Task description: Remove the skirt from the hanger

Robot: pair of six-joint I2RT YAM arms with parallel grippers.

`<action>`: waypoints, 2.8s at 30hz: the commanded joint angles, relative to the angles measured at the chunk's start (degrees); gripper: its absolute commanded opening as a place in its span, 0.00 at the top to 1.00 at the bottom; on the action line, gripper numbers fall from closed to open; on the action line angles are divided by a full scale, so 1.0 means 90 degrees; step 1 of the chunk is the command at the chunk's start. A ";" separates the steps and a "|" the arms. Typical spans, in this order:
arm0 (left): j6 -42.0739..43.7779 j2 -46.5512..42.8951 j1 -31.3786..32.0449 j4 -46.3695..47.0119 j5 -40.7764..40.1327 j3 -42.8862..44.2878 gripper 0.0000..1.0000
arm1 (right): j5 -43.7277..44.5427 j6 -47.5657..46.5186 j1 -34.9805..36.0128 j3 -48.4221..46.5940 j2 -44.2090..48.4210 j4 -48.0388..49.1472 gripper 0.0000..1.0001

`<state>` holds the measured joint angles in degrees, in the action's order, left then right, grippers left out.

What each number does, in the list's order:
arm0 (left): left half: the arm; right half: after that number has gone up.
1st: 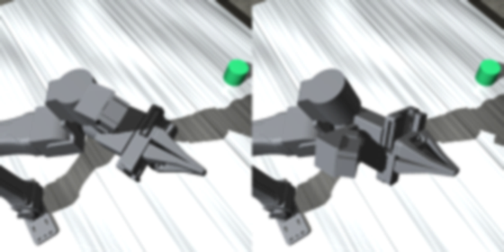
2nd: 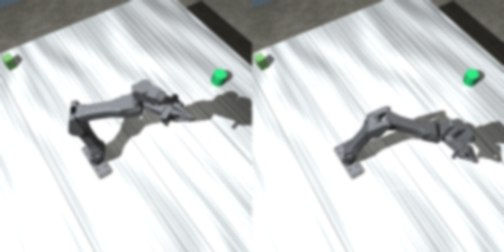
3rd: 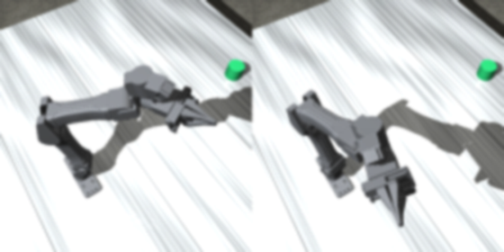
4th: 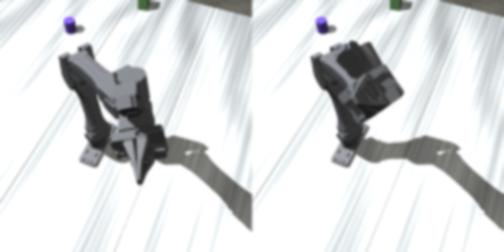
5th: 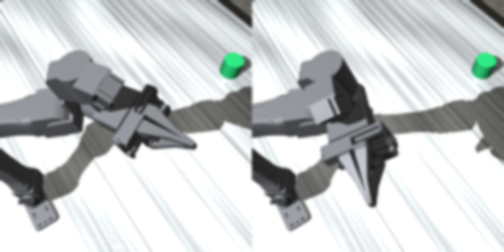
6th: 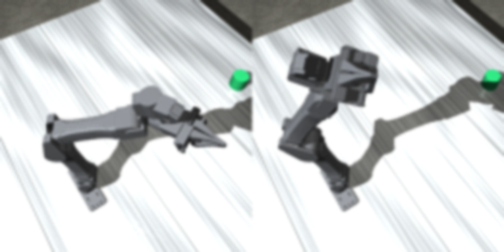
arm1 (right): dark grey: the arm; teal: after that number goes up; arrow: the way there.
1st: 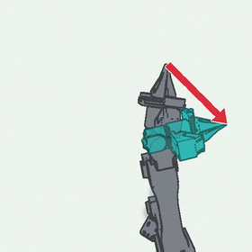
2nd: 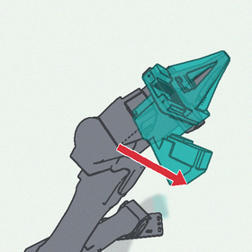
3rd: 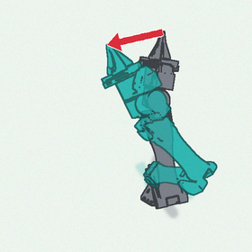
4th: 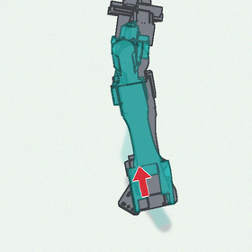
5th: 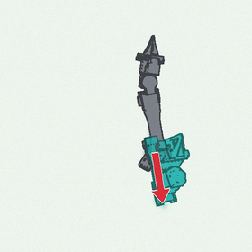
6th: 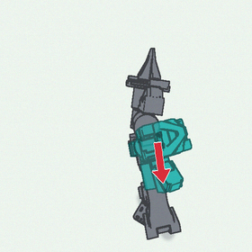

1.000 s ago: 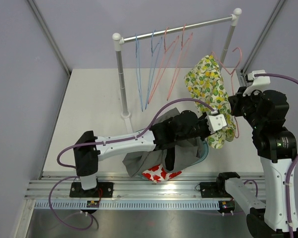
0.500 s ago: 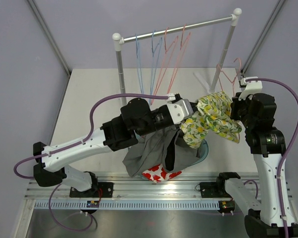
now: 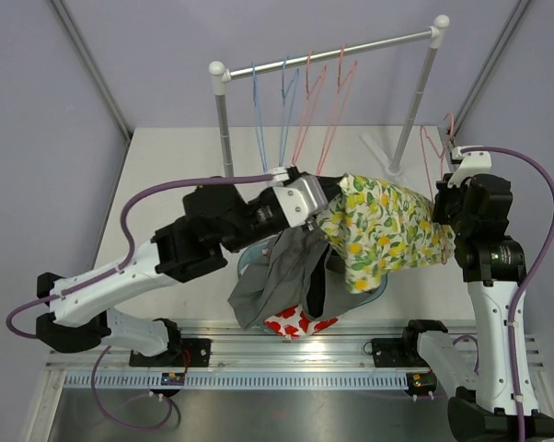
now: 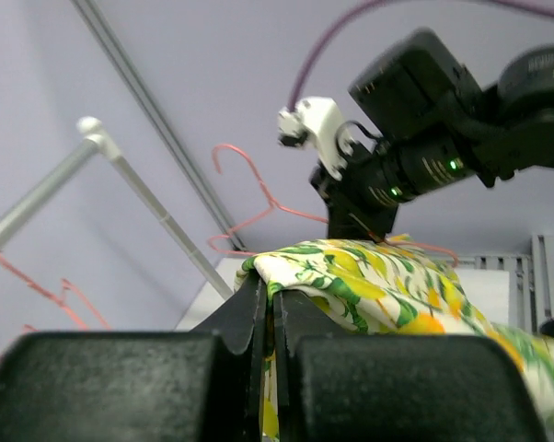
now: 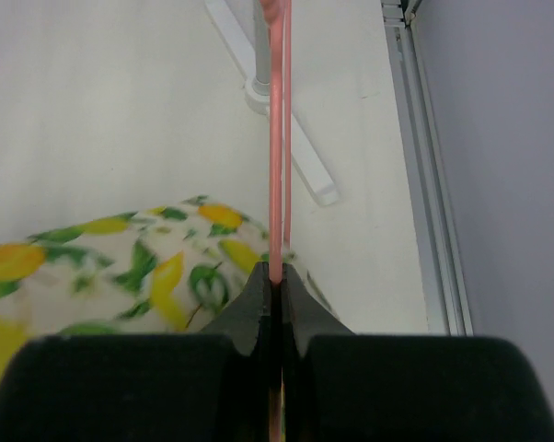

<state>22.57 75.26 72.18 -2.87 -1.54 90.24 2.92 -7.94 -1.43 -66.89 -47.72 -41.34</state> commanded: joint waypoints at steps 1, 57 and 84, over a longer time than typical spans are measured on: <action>0.0353 -0.0667 0.0017 0.0456 -0.0424 0.0695 1.00 | -0.0040 -0.0065 -0.0124 0.0050 0.0020 0.0521 1.00; -0.1266 -0.6038 -0.0081 -0.3391 -0.4713 -0.4861 0.01 | -0.2991 0.0385 -0.0076 -0.5067 -0.4393 0.0200 1.00; -0.2469 -0.6908 -0.0071 -0.3519 -0.4223 -0.4509 0.01 | -0.4859 -0.3117 0.0333 -0.4131 -0.2629 -0.1790 0.01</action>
<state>1.34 12.25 71.59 -36.53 -39.24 47.22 -24.38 -22.76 -0.86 -104.97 -78.37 -49.41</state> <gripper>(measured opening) 0.987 0.990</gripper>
